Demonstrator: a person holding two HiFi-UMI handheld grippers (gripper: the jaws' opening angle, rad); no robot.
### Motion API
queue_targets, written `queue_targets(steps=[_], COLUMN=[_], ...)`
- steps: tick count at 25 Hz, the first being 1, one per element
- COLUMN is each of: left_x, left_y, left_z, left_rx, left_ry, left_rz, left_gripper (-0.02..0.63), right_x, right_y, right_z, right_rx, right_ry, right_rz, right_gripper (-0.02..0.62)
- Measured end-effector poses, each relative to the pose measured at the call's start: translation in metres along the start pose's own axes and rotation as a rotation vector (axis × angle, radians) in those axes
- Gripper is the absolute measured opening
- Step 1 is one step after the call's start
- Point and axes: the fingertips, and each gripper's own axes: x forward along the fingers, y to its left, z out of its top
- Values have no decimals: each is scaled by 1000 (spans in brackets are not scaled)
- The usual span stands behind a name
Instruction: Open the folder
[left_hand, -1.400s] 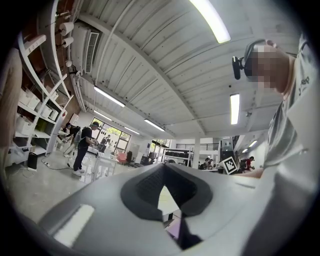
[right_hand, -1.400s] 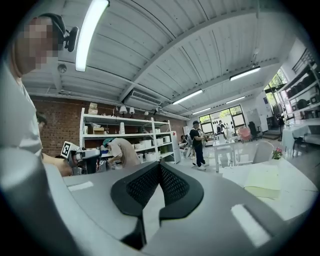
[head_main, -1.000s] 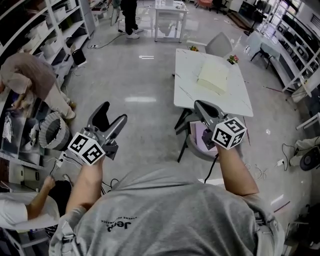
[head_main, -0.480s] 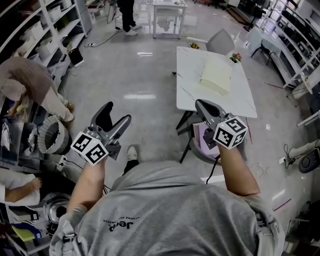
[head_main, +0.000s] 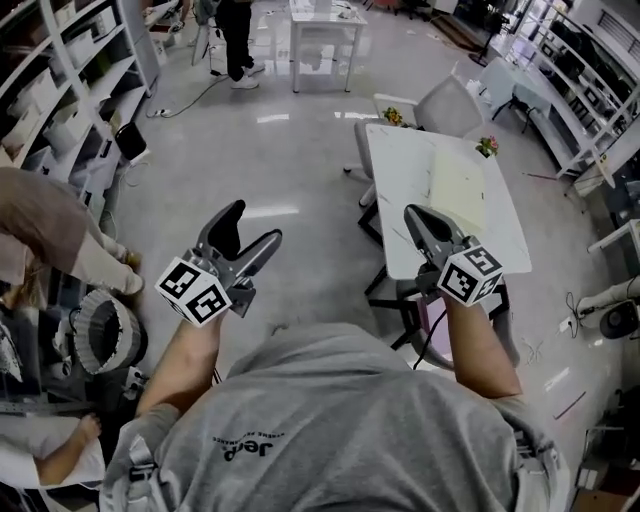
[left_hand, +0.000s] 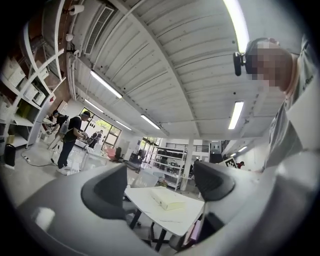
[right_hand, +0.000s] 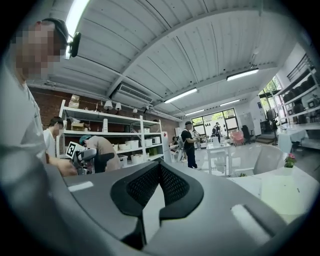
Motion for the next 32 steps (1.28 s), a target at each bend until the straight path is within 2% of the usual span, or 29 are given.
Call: queue_targets(steps=[4,10,17,24,26,29,32], left_x=[25,56,106,166,195,237,269], left_y=[74,156,200,245,254,271,287], left_z=[23,37,25,18,17,19,22], left_rx=[3,-10,-29,-10,8,-7,13], left_ry=[25,54,75,80,75,65,59], left_rz=[-43,-73,-60,10,44,121,170], left_gripper=[448,448,448,448,448,448,448], right_x=[71,148,187,249,264,290,319], right_y=[-15,-42,-98,-177,-212,-266,-306], right_z=[14,14,2,-2,4,15,24], right_rx=[0,18,44,92,101,115,90], right_ry=[-22,-15,16,27,22,18,18], right_rz=[-43,-81,-80,-2,35,87,142], right_gripper=[3,3,4,3,4,3,3])
